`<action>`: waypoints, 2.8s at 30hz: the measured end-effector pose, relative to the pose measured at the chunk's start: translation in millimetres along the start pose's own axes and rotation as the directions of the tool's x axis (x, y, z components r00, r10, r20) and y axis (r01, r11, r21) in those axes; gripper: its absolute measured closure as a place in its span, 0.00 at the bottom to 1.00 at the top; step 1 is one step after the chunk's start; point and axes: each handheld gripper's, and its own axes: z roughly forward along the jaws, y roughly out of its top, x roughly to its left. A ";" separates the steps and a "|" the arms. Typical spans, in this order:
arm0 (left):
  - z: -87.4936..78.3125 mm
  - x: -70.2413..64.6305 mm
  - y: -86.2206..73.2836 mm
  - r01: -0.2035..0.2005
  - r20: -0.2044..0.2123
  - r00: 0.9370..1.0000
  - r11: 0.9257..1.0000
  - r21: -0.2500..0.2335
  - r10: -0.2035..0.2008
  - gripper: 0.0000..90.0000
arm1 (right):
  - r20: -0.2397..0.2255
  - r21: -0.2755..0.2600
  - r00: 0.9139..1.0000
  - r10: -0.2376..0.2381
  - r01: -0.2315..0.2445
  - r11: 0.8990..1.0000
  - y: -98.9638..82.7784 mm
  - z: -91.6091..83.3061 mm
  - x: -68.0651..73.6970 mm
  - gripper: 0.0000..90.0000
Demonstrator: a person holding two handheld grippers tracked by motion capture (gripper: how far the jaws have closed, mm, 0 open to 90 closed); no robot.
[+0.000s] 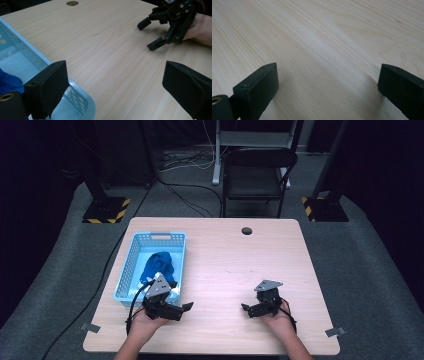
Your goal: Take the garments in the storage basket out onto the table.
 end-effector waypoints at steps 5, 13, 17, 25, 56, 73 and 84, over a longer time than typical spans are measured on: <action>-4.2 5.2 -1.1 0.020 -0.011 1.000 1.000 -0.011 -0.020 0.07 | 0.000 0.000 1.000 0.000 0.000 1.000 0.0 0.0 0.0 0.03; -7.6 12.0 -3.4 0.036 -0.026 0.999 0.999 -0.011 -0.036 0.07 | 0.000 0.000 1.000 0.000 0.000 1.000 0.0 0.0 0.0 0.03; -6.9 16.4 -4.5 0.039 -0.036 0.999 0.999 0.006 -0.039 0.07 | 0.000 0.000 1.000 0.000 0.000 1.000 0.0 0.0 0.1 0.03; -10.0 21.9 -7.1 0.059 -0.049 0.997 0.998 0.000 -0.059 0.07 | 0.000 0.000 1.000 0.000 0.000 1.000 0.0 0.0 0.1 0.03; -14.4 47.4 -6.6 0.104 -0.125 0.987 0.994 0.020 -0.101 0.08 | 0.001 0.000 1.000 0.000 0.000 1.000 0.0 0.0 0.1 0.03; -10.9 72.0 -8.2 0.173 -0.154 0.974 0.985 0.017 -0.169 0.08 | 0.001 0.000 1.000 0.000 0.000 1.000 0.0 0.0 0.1 0.03; -7.0 82.0 -3.7 0.188 -0.172 0.968 0.982 0.019 -0.183 0.08 | 0.001 0.000 1.000 0.000 0.000 1.000 0.0 0.0 0.1 0.03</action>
